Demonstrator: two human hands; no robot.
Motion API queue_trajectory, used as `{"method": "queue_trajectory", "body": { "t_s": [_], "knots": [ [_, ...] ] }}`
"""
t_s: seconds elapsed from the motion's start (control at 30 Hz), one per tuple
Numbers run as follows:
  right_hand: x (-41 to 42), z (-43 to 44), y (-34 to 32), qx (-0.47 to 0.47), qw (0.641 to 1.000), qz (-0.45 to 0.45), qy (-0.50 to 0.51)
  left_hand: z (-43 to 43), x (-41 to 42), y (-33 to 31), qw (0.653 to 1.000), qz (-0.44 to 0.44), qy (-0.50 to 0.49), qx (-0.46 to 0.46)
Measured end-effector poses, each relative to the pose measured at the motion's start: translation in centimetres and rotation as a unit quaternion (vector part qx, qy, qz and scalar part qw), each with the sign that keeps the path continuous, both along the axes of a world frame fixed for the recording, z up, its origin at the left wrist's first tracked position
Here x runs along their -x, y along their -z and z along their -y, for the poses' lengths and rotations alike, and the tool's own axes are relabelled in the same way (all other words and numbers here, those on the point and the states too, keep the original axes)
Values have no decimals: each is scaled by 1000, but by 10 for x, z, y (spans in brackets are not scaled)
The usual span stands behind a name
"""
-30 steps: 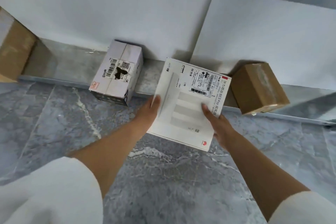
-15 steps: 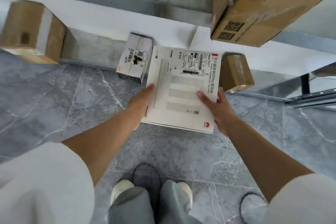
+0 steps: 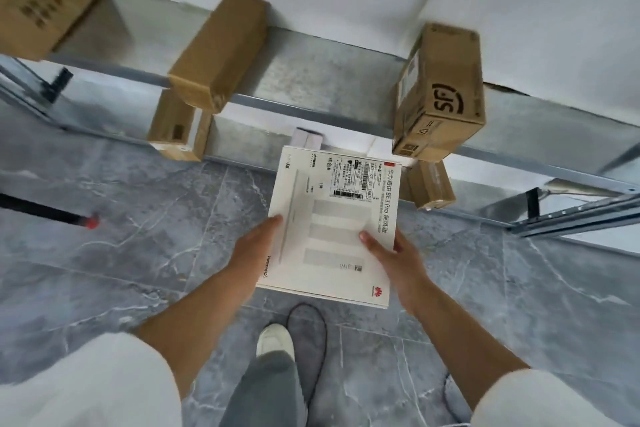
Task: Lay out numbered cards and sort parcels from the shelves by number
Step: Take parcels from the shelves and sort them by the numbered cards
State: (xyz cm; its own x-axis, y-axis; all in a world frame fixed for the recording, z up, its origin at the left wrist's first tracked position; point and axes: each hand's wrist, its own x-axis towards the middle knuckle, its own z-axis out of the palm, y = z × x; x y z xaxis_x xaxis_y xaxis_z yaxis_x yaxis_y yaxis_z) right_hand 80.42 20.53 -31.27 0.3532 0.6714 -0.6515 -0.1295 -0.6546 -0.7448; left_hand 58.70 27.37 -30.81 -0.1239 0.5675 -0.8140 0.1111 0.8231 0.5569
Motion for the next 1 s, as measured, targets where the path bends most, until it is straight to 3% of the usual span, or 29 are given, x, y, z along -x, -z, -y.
{"method": "queue_trajectory", "body": {
  "t_s": [0.2, 0.47, 0.67, 0.87, 1.0],
  "knots": [
    [23, 49, -73, -40, 998, 8, -40, 49, 27, -78, 999, 2, -27, -38],
    [34, 112, -242, -116, 988, 64, -81, 125, 54, -237, 992, 83, -60, -72],
    [62, 159, -367, -185, 974, 81, -98, 175, 84, -348, 984, 95, -83, -127],
    [114, 171, -439, -238, 965, 48, -100, 197, 134, -431, 968, 71, -127, -204],
    [163, 149, -471, -264, 950, 58, -154, 204, 188, -459, 956, 76, -177, -221]
  ]
}}
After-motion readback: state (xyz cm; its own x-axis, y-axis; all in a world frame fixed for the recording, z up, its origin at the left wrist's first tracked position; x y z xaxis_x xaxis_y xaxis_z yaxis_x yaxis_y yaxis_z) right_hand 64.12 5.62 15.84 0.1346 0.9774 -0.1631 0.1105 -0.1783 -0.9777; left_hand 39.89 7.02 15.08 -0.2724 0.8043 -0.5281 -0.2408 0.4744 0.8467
